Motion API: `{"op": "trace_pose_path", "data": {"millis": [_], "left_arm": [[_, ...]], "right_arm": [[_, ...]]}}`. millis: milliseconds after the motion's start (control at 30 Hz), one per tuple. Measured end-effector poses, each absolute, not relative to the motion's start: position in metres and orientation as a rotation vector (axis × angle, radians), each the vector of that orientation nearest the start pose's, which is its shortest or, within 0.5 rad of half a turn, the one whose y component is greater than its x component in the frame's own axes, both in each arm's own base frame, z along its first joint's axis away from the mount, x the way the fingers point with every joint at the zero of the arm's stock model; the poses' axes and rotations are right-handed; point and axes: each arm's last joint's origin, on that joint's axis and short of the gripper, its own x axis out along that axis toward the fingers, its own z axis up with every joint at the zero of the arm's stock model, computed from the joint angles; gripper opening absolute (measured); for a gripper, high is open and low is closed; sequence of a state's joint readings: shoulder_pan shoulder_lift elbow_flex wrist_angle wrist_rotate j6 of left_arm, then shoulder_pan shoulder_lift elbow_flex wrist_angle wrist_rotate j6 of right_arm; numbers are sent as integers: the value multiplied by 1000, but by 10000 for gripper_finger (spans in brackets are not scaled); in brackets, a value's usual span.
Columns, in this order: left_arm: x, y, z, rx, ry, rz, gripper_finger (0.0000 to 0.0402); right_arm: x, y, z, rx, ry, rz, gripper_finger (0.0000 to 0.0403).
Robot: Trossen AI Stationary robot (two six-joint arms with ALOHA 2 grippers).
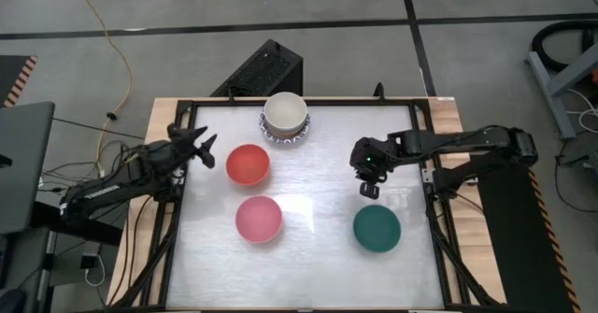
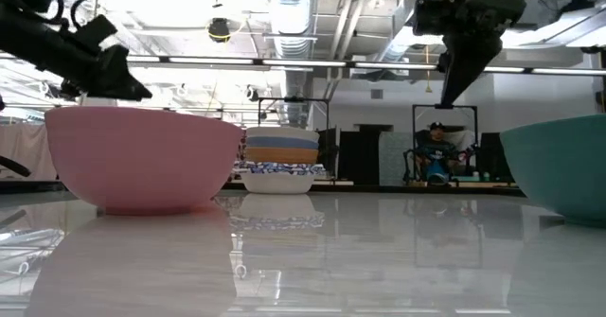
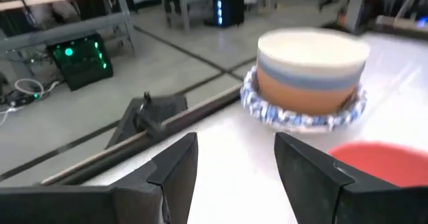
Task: Nest bowls inside each other
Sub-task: Stack the green bowl onto the stack of bowls
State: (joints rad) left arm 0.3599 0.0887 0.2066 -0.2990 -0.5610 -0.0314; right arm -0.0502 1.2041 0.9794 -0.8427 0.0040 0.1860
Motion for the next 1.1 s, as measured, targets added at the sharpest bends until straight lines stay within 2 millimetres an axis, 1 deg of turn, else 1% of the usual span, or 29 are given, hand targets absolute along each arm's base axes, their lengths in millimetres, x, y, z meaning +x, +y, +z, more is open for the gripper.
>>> {"op": "trace_pose_path", "data": {"millis": [233, 567, 800, 900, 1100], "left_arm": [[70, 43, 184, 8, 342, 914, 190], [70, 43, 185, 7, 330, 915, 190], [70, 43, 185, 7, 329, 915, 190], [70, 43, 185, 7, 329, 915, 190], [70, 43, 185, 7, 329, 916, 190]], "right_arm": [[224, -5, 269, 207, 1065, -140, 87], [223, 10, 269, 231, 1074, -108, 87], [222, 21, 268, 292, 1087, -119, 87], [219, 23, 267, 344, 1118, -155, 87], [207, 22, 262, 465, 1234, -291, 87]]}}
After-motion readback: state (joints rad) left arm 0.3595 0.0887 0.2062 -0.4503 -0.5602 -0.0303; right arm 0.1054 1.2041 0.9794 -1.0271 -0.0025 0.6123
